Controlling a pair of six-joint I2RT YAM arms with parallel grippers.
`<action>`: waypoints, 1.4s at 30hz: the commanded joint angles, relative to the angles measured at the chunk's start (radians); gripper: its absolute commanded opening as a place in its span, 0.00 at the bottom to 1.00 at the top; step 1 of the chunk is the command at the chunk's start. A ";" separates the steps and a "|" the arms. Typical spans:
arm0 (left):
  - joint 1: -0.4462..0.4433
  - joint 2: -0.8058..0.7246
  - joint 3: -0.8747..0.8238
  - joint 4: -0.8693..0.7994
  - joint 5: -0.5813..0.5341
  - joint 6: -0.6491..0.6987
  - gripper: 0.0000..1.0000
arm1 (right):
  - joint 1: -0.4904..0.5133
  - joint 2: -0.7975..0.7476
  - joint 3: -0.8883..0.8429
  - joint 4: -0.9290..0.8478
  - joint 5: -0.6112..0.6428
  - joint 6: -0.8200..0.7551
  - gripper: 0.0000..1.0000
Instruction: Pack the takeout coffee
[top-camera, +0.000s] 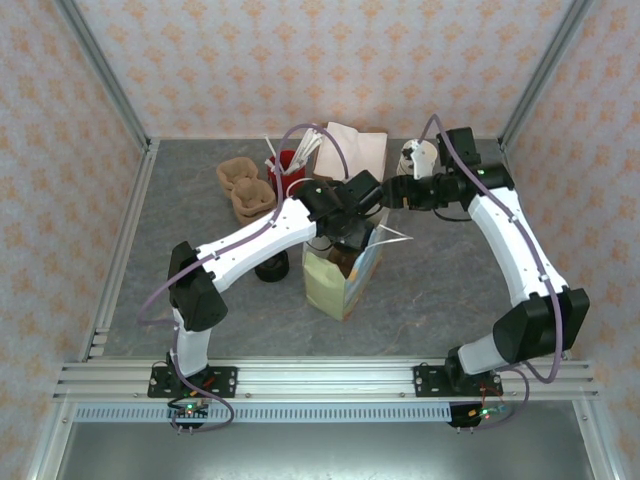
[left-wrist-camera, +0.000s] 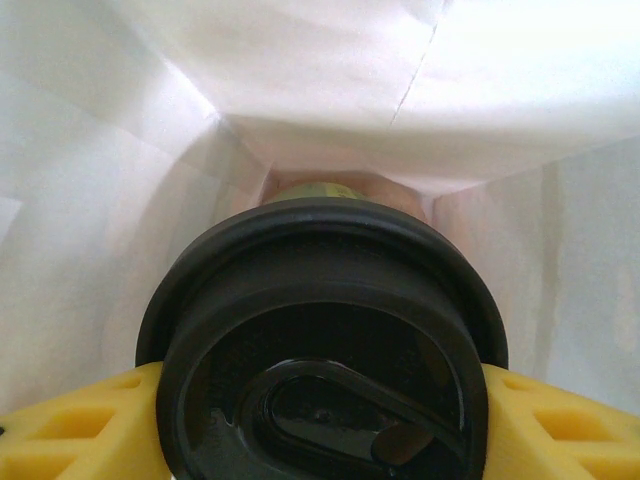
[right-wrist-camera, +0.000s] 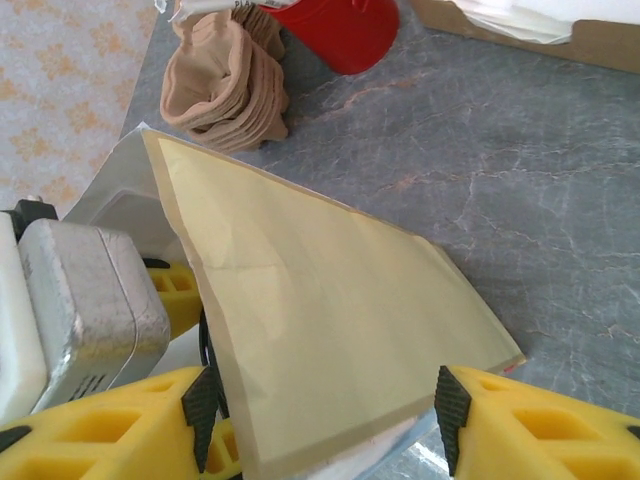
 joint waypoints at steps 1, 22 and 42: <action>0.014 -0.056 0.037 -0.045 0.003 -0.003 0.62 | 0.005 0.025 0.051 -0.038 -0.045 -0.071 0.61; 0.027 -0.153 -0.009 -0.036 -0.057 -0.009 0.62 | 0.073 0.035 0.164 0.019 -0.097 -0.209 0.00; -0.002 -0.235 -0.214 0.123 -0.152 -0.040 0.62 | 0.173 -0.084 0.045 0.179 -0.042 -0.008 0.00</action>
